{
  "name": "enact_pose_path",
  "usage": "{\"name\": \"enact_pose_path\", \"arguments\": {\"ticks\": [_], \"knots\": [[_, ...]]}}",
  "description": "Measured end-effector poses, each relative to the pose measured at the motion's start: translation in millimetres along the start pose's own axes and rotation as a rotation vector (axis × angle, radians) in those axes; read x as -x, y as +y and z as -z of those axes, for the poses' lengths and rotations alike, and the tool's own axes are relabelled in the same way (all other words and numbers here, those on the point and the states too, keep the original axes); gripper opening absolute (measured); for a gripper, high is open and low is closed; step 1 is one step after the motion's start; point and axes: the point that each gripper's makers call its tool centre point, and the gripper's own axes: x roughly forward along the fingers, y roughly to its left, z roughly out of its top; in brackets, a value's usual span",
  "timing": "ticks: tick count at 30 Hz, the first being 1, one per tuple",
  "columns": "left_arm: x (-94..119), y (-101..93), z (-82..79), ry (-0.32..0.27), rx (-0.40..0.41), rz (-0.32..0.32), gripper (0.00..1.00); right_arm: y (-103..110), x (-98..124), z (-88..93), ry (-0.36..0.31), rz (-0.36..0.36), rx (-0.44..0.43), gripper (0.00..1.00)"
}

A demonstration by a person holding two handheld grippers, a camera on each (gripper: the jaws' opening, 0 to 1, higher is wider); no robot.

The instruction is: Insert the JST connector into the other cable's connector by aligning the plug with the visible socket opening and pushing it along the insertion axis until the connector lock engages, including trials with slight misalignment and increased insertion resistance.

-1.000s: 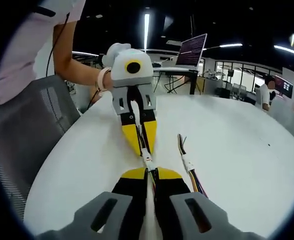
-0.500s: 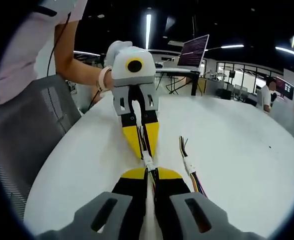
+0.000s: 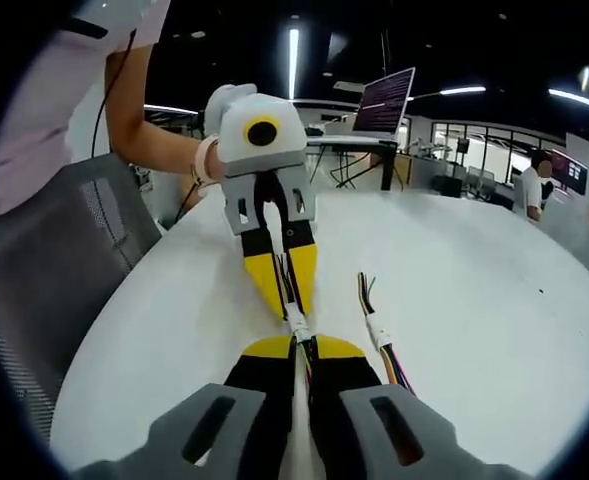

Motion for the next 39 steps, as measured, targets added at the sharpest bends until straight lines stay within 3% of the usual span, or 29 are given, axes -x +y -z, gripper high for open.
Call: {"name": "enact_pose_path", "arguments": {"ticks": [14, 25, 39], "knots": [[-1.5, 3.8, 2.3, 0.003, 0.003, 0.002, 0.00, -2.6, -4.7, 1.1, -0.008, -0.002, -0.016, 0.02], [-10.0, 17.2, 6.7, 0.026, -0.024, 0.032, 0.00, -18.3, -6.5, 8.3, -0.011, 0.034, -0.028, 0.02], [-16.3, 18.6, 14.8, 0.029, 0.006, 0.081, 0.00, -14.4, -9.0, 10.5, -0.002, 0.049, -0.052, 0.02]]}}
